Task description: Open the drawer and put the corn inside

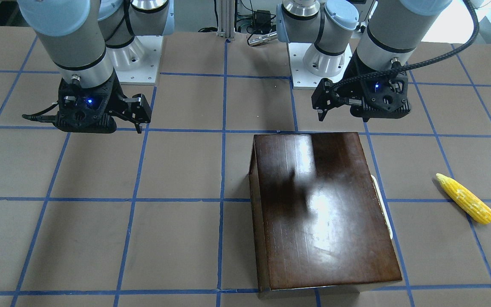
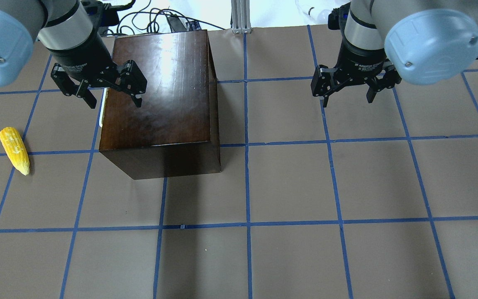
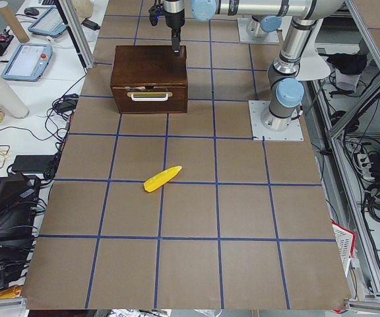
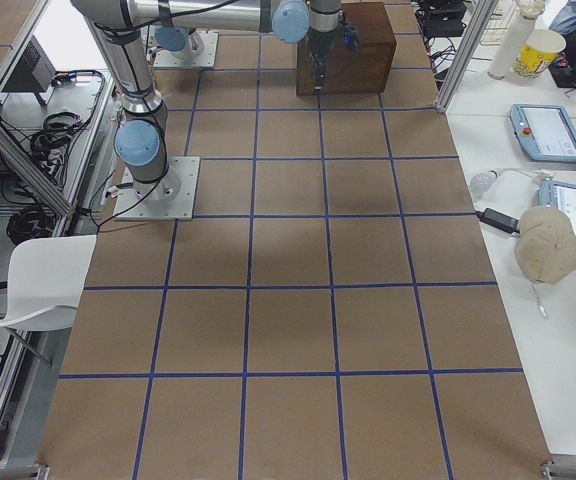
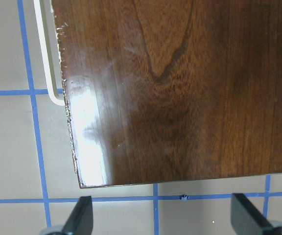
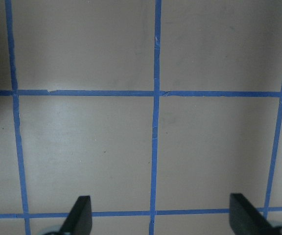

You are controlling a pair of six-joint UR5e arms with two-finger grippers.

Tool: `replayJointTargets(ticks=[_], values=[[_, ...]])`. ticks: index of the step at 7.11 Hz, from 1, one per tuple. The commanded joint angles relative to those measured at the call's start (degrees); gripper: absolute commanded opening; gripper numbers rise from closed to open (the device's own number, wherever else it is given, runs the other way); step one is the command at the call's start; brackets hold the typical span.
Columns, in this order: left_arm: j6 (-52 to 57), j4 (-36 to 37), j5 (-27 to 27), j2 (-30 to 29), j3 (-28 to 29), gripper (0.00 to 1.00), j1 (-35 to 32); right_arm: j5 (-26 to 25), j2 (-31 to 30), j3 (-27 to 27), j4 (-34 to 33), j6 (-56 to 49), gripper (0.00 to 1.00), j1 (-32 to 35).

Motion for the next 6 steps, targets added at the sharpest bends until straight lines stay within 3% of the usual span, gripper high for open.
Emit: replayJointTargets(ticks=[1, 6], values=[[0.0, 0.0, 0.0, 0.0, 0.0, 1.0, 0.1, 0.0, 0.0, 0.0, 0.1, 0.0, 1.0, 0.0], [-0.1, -1.5, 0.1, 0.0, 0.3, 1.0, 0.4, 0.0, 0.0, 0.0, 0.1, 0.0, 1.0, 0.0]])
